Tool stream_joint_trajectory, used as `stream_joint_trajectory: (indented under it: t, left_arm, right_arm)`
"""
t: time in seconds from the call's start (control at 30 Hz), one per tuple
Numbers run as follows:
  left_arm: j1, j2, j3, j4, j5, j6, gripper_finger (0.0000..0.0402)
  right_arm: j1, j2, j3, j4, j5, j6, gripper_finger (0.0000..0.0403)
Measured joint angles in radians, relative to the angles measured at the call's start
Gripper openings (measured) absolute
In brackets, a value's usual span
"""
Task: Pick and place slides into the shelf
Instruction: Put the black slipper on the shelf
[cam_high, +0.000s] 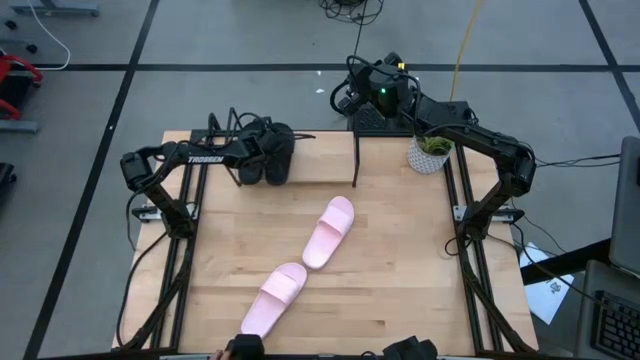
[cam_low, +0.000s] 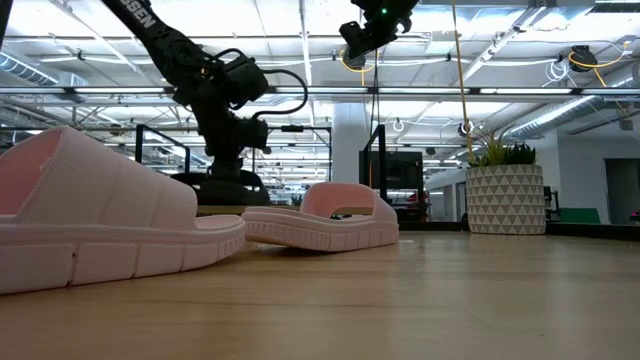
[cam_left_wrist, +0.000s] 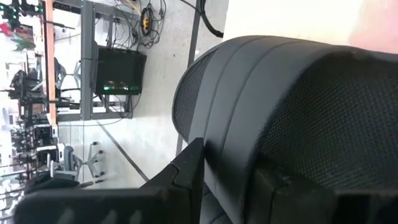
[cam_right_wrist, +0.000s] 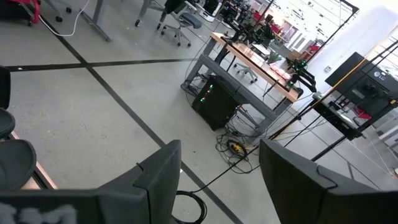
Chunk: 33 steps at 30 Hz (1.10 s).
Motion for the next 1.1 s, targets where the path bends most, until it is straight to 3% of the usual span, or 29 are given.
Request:
stream_joint_trajectory:
  t: [1.1]
  left_arm:
    - [0.024, 0.000, 0.000, -0.019, 0.018, -0.017, 0.0086]
  right_arm:
    - [0.000, 0.000, 0.000, 0.000, 0.000, 0.000, 0.0205]
